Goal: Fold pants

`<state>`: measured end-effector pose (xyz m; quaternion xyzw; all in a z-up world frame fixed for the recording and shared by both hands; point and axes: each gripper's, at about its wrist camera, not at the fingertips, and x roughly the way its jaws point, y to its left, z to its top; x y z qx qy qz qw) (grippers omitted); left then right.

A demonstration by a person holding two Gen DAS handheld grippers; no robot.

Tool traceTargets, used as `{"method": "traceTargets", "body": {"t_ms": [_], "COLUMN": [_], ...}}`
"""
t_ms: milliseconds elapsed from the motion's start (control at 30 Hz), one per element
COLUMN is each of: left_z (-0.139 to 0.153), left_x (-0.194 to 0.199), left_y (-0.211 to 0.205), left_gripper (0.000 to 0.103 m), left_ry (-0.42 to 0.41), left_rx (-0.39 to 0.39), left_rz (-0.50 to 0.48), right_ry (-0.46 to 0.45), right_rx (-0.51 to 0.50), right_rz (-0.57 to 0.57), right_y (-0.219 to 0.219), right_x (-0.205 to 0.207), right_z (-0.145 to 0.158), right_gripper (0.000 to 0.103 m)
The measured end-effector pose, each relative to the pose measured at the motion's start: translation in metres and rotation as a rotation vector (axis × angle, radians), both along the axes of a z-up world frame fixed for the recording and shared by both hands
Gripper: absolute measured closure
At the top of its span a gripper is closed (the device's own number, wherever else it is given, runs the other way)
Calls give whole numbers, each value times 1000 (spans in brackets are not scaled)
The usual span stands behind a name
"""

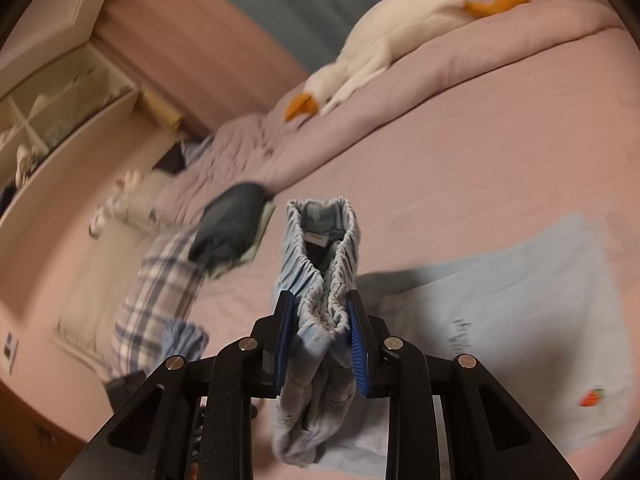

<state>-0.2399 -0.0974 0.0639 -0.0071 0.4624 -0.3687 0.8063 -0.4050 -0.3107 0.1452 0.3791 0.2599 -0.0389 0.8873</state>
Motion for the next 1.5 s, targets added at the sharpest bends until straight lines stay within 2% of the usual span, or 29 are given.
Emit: {"method": "traceTargets", "body": {"t_ms": [200, 400, 600, 767, 833, 900, 933, 1000, 1133, 1200, 1300, 1367, 1400, 1467, 1500], "left_z": [-1, -4, -7, -11, -13, -14, -13, -11, 4, 9, 15, 16, 15, 12, 10], "left_x": [-6, -9, -9, -8, -8, -9, -8, -8, -2, 0, 14, 26, 32, 38, 40], "left_y": [-12, -29, -42, -56, -61, -64, -66, -70, -88, -99, -123, -137, -146, -163, -169], "left_gripper": [46, 46, 46, 45, 45, 45, 45, 46, 46, 47, 48, 57, 65, 75, 84], "left_ry": [0, 3, 0, 11, 10, 8, 6, -1, -54, -84, -106, -81, -73, -84, -90], "left_rx": [15, 41, 69, 83, 95, 101, 103, 101, 79, 63, 42, 20, 13, 39, 50], "left_rz": [-33, -72, -108, -132, -146, -156, -157, -162, -182, -197, -206, -212, -223, -235, -241], "right_ry": [5, 87, 34, 143, 214, 225, 231, 273, 276, 251, 224, 246, 262, 283, 301], "right_rx": [5, 61, 116, 120, 87, 72, 60, 7, -144, -218, -299, -355, -389, -419, -422], "right_rz": [-131, -215, -309, -351, -357, -357, -356, -375, -459, -423, -253, -171, -148, -116, -115], "right_y": [-35, -56, -69, -76, -78, -78, -77, -76, -72, -62, -35, -18, -10, -3, -3], "right_x": [-44, -65, -87, -87, -83, -83, -81, -80, -91, -89, -68, -53, -47, -37, -33], "right_z": [-1, -36, -44, -62, -70, -72, -70, -63, -36, -23, -11, -12, -13, -19, -23], "right_gripper": [75, 75, 76, 76, 75, 74, 70, 58, 57, 57, 57, 57, 59, 63, 64]}}
